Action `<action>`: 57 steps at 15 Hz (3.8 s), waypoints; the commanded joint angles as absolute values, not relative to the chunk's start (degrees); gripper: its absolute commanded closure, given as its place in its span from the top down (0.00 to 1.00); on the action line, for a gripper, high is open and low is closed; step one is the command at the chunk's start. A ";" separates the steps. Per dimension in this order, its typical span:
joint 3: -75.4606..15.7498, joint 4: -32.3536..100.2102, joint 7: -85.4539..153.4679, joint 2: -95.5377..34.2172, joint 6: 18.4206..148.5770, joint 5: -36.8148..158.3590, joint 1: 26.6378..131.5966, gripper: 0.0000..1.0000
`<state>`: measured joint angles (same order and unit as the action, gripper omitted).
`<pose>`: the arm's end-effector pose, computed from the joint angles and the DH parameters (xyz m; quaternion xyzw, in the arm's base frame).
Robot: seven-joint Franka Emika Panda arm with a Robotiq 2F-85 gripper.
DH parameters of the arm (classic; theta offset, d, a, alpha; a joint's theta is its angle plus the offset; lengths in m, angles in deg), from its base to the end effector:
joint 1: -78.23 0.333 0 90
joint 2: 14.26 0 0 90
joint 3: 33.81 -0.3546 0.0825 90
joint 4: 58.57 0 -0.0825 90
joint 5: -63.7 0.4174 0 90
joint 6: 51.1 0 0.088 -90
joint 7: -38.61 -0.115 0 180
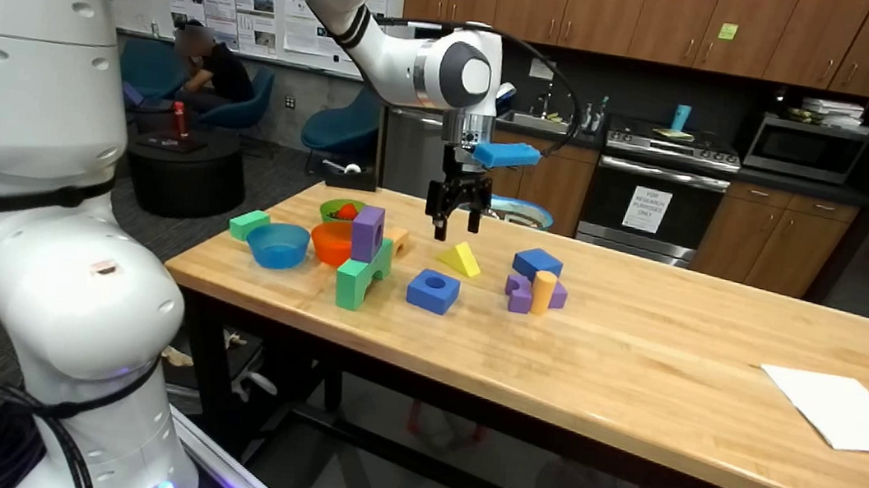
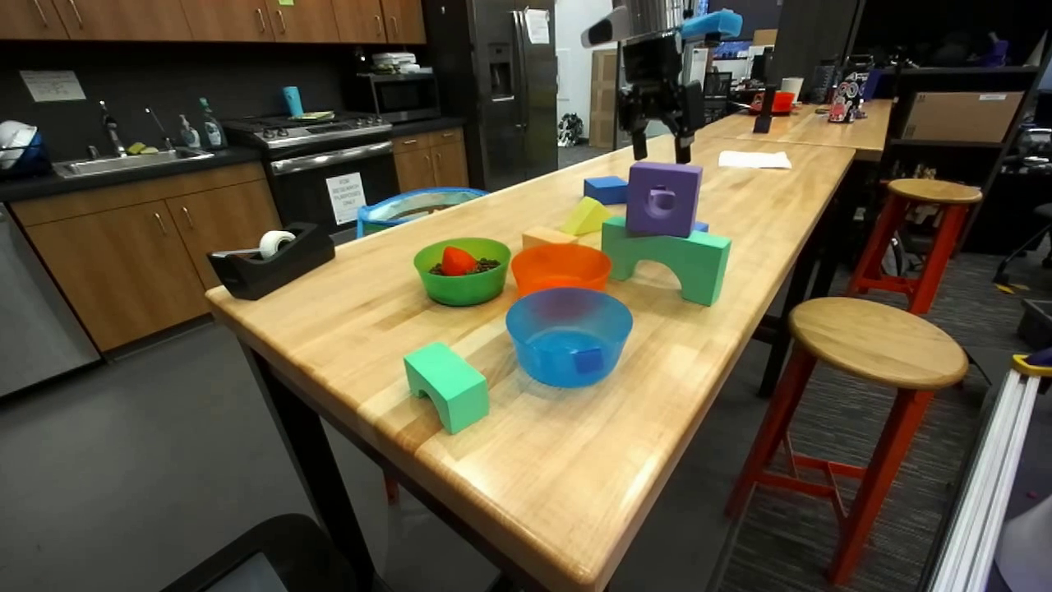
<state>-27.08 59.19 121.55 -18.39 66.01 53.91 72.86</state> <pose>0.5693 -0.1320 0.4095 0.7867 0.6110 -0.0859 0.0224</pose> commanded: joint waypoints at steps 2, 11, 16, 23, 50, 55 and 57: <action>-27.67 59.06 121.53 -18.42 65.82 53.82 72.35 1.00; -28.69 60.74 126.50 -18.50 72.16 54.03 72.82 1.00; -30.93 59.53 127.96 -20.50 78.77 56.48 73.76 1.00; -33.12 54.59 129.87 -25.73 79.48 61.16 73.98 1.00; -34.04 49.07 137.23 -33.75 78.16 72.20 67.44 1.00; -33.99 48.70 136.90 -34.15 78.05 71.70 67.49 1.00; -33.98 48.52 136.86 -34.22 78.01 71.57 67.56 0.97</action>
<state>-33.37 49.98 135.81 -33.70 79.03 70.71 68.33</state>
